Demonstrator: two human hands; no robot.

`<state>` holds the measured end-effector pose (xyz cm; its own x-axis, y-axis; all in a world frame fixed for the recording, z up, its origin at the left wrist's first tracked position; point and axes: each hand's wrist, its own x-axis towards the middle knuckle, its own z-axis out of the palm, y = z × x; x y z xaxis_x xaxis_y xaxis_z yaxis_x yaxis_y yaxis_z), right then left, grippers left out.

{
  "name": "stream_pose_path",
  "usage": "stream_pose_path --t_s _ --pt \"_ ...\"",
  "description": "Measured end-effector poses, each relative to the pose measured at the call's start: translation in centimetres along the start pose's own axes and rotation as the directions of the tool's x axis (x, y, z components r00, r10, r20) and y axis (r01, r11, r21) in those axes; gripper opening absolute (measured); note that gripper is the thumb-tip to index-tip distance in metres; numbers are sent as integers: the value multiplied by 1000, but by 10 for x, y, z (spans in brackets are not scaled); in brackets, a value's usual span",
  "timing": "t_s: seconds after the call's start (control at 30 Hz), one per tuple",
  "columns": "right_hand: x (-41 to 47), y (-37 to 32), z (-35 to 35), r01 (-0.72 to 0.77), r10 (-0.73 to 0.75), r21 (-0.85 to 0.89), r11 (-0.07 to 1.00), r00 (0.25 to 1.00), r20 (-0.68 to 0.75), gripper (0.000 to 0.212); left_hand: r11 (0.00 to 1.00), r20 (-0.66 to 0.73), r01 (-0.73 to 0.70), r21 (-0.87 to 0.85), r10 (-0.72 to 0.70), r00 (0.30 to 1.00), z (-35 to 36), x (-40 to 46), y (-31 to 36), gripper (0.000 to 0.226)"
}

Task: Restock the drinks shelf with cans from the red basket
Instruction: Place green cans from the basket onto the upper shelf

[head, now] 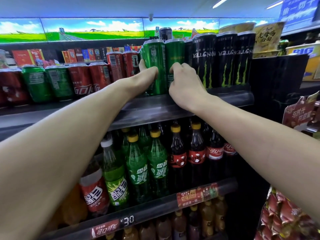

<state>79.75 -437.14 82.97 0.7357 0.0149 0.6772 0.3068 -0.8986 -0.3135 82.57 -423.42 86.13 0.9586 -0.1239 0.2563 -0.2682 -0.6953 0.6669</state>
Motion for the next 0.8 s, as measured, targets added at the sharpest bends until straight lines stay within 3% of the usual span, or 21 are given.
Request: stream_pose_path --t_s 0.1,0.2,0.27,0.4,0.5,0.57,0.63,0.7,0.8 --pt "-1 -2 0 -3 3 2 1000 1000 -22 37 1000 20 16 12 -16 1000 2 3 -2 63" --pt "-6 -5 -1 -1 5 35 999 996 -94 40 999 33 18 -34 -16 999 -7 4 -5 89" --pt "-11 -6 -1 35 -24 58 998 985 -173 37 1000 -8 21 -1 -21 1000 -18 0 -7 94" --pt "-31 -16 3 196 -103 167 966 890 -445 23 995 -194 -98 35 103 976 -38 -30 -9 65" --pt "-68 -33 17 305 -113 262 915 820 -561 16 930 -418 -346 124 365 832 -33 -84 -26 37" --pt "-104 -43 37 344 -124 341 875 839 -529 12 840 -496 -505 200 531 687 -20 -125 -56 24" --pt "-145 -51 65 338 -136 415 845 885 -445 10 800 -496 -541 260 592 635 1 -160 -96 18" --pt "-191 -57 100 274 -127 493 826 942 -310 10 828 -450 -496 262 560 696 27 -193 -142 13" --pt "-265 -62 159 82 -75 550 831 997 -35 17 931 -333 -326 163 362 870 71 -242 -226 9"
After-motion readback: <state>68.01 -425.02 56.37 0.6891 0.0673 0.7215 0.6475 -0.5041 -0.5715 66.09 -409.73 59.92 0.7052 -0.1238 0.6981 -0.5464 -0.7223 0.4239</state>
